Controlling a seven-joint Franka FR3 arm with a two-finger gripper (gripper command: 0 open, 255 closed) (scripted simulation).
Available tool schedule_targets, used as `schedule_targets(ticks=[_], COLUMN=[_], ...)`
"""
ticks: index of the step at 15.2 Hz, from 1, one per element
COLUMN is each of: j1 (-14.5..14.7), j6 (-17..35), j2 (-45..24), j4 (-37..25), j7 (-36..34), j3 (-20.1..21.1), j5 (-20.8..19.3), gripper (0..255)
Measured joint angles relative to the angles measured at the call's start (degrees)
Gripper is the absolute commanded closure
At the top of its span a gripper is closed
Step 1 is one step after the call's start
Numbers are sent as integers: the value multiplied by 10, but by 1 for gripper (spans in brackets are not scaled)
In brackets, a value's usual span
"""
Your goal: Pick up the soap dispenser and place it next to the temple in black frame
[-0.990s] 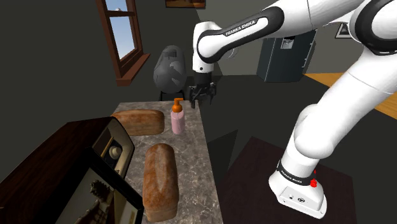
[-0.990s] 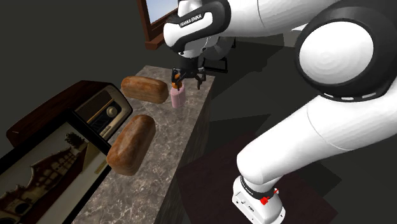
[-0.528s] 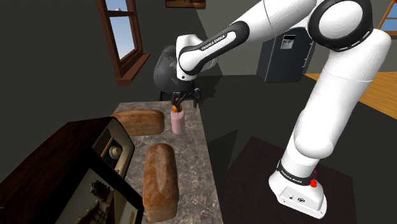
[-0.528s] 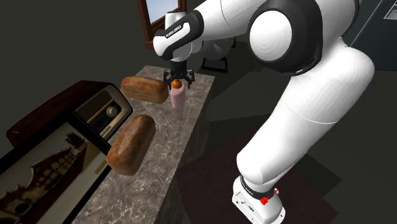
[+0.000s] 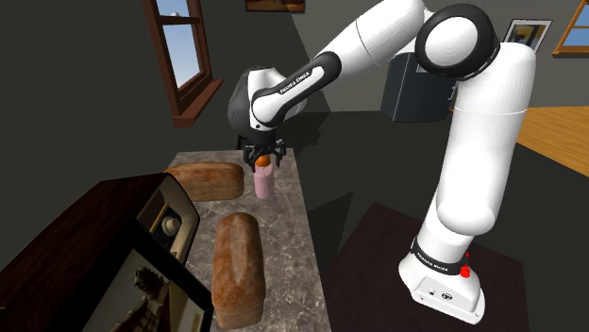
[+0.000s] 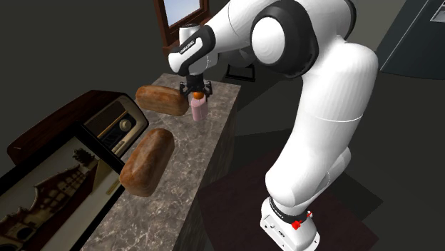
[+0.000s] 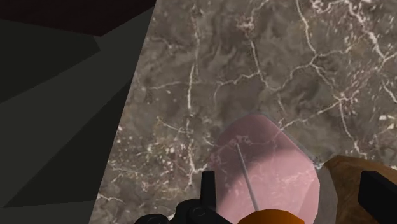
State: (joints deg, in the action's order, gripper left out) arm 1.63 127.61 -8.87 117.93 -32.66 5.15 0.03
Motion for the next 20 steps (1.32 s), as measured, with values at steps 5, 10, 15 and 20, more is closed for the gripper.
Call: schedule_targets(ticks=[5, 10, 15, 20], j1=[1, 1, 1, 1], j6=[28, 31, 30, 30], j2=[-19, -20, -20, -20], j4=[9, 10, 10, 10], j7=[-2, -2, -2, -3], j3=[0, 0, 0, 0], j5=[-2, -3, -2, -3], gripper=[0, 0, 255, 255])
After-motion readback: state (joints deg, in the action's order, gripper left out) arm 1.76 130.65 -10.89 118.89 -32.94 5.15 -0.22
